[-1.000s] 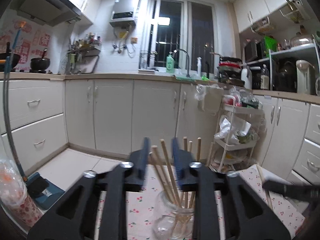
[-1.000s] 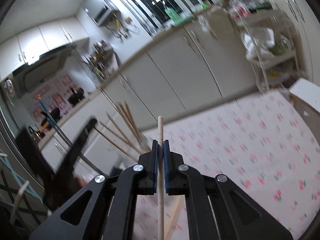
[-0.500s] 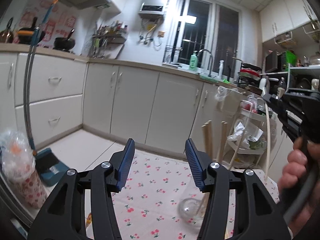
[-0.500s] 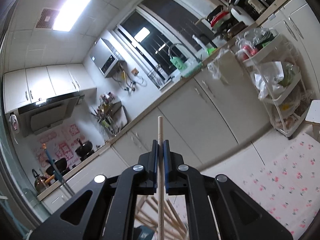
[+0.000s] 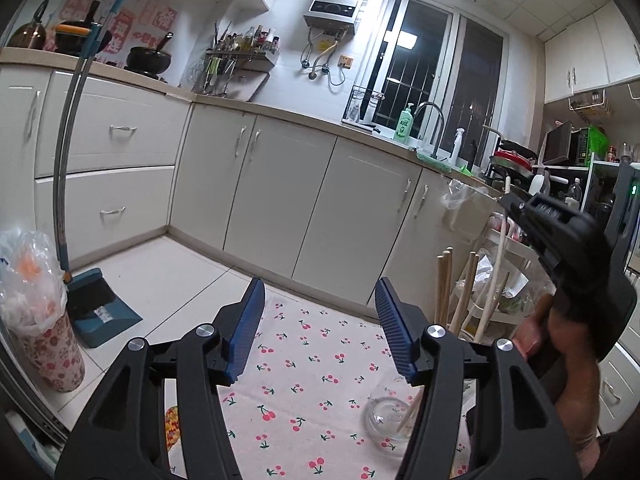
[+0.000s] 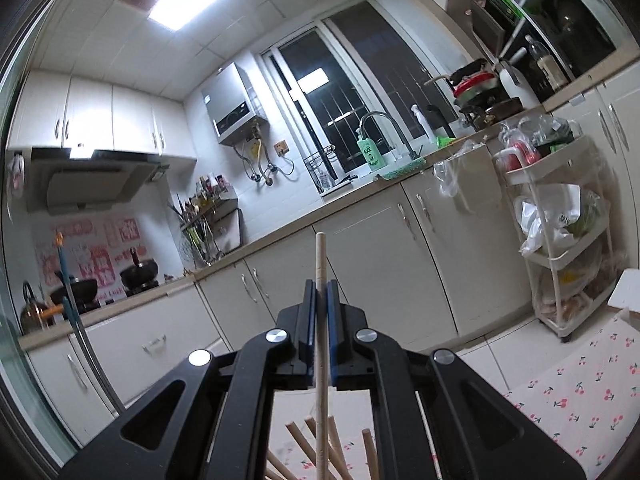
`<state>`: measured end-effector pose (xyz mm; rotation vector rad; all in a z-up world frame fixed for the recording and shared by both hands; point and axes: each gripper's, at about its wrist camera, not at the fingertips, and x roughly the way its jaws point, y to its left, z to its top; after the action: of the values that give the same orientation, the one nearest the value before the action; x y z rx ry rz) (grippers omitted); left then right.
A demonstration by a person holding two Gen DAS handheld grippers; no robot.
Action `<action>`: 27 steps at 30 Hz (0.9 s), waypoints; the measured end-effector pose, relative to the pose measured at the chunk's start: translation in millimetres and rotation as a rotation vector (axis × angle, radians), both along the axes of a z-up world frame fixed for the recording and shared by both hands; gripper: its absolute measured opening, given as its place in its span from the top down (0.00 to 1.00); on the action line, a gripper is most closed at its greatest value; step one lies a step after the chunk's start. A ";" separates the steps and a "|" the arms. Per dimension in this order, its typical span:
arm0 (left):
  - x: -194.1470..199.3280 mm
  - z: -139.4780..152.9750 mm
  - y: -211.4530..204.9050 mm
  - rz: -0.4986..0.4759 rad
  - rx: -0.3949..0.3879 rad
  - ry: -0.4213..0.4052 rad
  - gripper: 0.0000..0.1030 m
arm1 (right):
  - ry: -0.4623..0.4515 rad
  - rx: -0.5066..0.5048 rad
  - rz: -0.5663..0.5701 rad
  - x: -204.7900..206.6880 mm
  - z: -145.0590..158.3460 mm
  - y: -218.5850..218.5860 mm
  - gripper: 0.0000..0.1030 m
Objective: Organize utensils
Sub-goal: 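Open the left gripper over the jar while the right gripper releases its stick, then grasp a loose stick with the right gripper while the left gripper grasps another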
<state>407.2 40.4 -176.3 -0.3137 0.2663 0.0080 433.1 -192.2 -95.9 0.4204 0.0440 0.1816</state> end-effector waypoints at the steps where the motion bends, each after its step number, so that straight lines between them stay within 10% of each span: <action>1: 0.4 -0.2 -0.2 -0.001 0.000 0.002 0.47 | 0.003 -0.014 0.001 -1.9 -2.8 1.8 0.94; 12: 6.6 -6.7 -5.8 0.018 0.042 0.068 0.40 | 0.090 -0.186 0.085 -34.2 -24.0 19.0 0.94; 15: 4.4 -5.3 -10.8 0.004 0.061 0.095 0.38 | 0.140 -0.195 0.112 -46.2 -25.3 11.7 0.68; 18: -4.8 -4.1 -13.8 -0.015 0.066 0.123 0.35 | 0.177 -0.187 0.115 -70.4 -23.1 -10.3 0.66; 27: -31.1 -19.6 -34.6 -0.147 0.104 0.285 0.27 | 0.722 -0.253 0.217 -97.6 -110.8 -44.3 0.76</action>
<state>376.2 5.9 -195.9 -0.1883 0.5696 -0.0784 335.5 -236.5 -206.7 0.2100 0.8166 0.2268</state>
